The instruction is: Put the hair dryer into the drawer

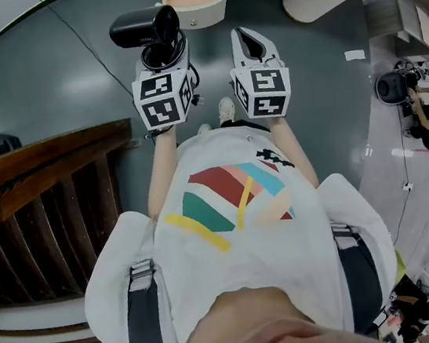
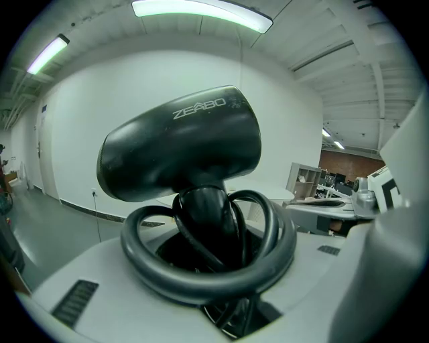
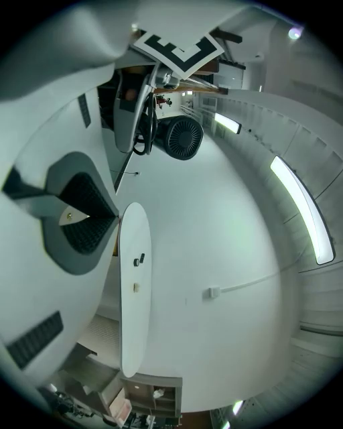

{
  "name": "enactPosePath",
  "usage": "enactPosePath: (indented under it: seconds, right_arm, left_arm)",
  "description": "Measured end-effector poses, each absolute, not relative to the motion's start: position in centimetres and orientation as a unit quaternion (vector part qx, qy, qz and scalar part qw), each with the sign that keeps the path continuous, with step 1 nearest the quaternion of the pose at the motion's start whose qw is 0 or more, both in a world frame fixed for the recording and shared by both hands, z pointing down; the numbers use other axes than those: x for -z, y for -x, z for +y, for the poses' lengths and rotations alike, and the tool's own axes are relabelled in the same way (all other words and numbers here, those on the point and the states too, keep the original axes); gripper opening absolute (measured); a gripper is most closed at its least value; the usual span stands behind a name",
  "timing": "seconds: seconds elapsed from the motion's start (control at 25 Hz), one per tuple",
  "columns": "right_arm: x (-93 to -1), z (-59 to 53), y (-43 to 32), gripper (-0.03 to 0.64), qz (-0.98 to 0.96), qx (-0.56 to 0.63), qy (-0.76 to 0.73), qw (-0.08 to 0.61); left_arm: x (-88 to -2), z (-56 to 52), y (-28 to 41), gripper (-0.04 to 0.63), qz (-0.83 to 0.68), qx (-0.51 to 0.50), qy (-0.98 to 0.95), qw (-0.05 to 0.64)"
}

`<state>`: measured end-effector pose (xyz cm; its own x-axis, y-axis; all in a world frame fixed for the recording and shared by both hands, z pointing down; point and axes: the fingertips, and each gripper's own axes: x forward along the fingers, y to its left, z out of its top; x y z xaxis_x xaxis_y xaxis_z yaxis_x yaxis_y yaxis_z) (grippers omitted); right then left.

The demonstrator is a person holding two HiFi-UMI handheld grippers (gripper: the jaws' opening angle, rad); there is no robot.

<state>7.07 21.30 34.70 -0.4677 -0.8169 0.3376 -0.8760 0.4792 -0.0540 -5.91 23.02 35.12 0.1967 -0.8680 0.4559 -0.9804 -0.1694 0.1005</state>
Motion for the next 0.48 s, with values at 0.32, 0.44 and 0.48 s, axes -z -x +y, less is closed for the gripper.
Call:
enactPosePath:
  seconds: [0.32, 0.44, 0.48]
  right_arm:
    - [-35.9, 18.9, -7.6, 0.011, -0.859, -0.121, -0.476, 0.144]
    - [-36.0, 18.0, -7.6, 0.011, -0.861, -0.124, -0.474, 0.138]
    - [-36.0, 17.6, -7.5, 0.011, -0.861, -0.125, -0.474, 0.137]
  left_arm:
    - [-36.0, 21.0, 5.0, 0.190, -0.626, -0.163, -0.736, 0.199]
    - [-36.3, 20.6, 4.8, 0.190, -0.627, -0.162, -0.735, 0.202]
    - [-36.3, 20.3, 4.8, 0.190, -0.627, -0.160, -0.735, 0.202]
